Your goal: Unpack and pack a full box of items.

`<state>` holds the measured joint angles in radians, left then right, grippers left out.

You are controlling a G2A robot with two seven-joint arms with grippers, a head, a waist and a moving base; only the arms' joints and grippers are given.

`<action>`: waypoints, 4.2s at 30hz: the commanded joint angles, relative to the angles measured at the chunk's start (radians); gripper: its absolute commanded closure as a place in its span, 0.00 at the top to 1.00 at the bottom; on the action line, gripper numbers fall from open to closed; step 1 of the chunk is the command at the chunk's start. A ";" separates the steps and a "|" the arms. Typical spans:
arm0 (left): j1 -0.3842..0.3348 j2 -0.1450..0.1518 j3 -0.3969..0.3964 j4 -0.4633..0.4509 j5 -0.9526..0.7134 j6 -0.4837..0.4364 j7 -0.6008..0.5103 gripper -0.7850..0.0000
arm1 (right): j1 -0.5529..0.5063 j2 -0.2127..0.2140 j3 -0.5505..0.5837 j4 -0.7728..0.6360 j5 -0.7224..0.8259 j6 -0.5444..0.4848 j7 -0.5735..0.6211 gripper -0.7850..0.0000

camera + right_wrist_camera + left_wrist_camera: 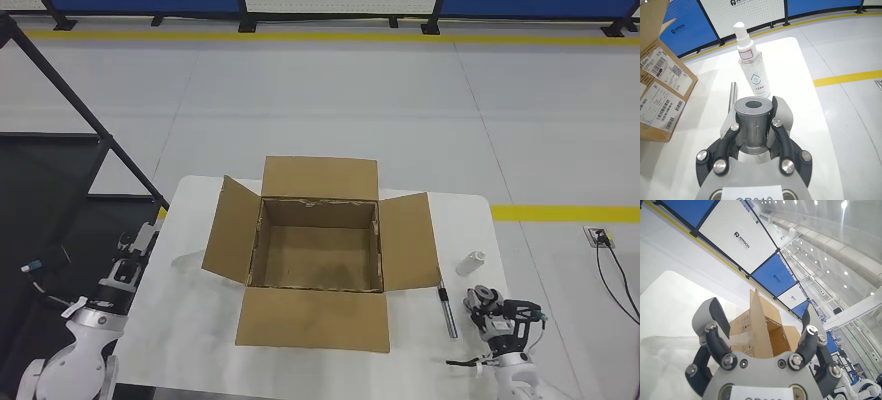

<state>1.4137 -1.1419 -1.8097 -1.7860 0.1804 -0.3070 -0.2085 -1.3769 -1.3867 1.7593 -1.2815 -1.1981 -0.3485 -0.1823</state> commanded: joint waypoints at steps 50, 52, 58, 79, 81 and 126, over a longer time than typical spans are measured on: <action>-0.041 0.004 -0.013 0.037 -0.024 0.014 -0.015 1.00 | -0.077 0.042 -0.002 -0.172 0.117 -0.041 -0.014 1.00; -0.040 0.004 -0.014 0.037 -0.024 0.013 -0.015 1.00 | -0.113 0.043 0.006 -0.248 0.173 -0.077 -0.010 1.00; -0.027 0.003 -0.014 0.028 -0.031 0.004 -0.009 1.00 | -0.174 0.044 0.001 -0.428 0.395 -0.158 0.123 1.00; 0.060 0.001 -0.056 0.003 -0.061 -0.027 0.007 1.00 | -0.080 0.056 -0.101 -0.449 0.756 -0.106 0.526 1.00; 0.066 0.001 -0.057 0.000 -0.061 -0.029 0.007 1.00 | -0.054 0.058 -0.108 -0.435 0.800 -0.070 0.570 1.00; 0.098 -0.003 -0.079 -0.021 -0.065 -0.040 0.008 1.00 | -0.006 0.134 -0.066 -0.499 0.865 -0.014 0.819 1.00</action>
<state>1.5129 -1.1453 -1.8908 -1.8080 0.1148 -0.3472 -0.1989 -1.3558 -1.2554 1.6657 -1.7599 -0.3204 -0.3455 0.6533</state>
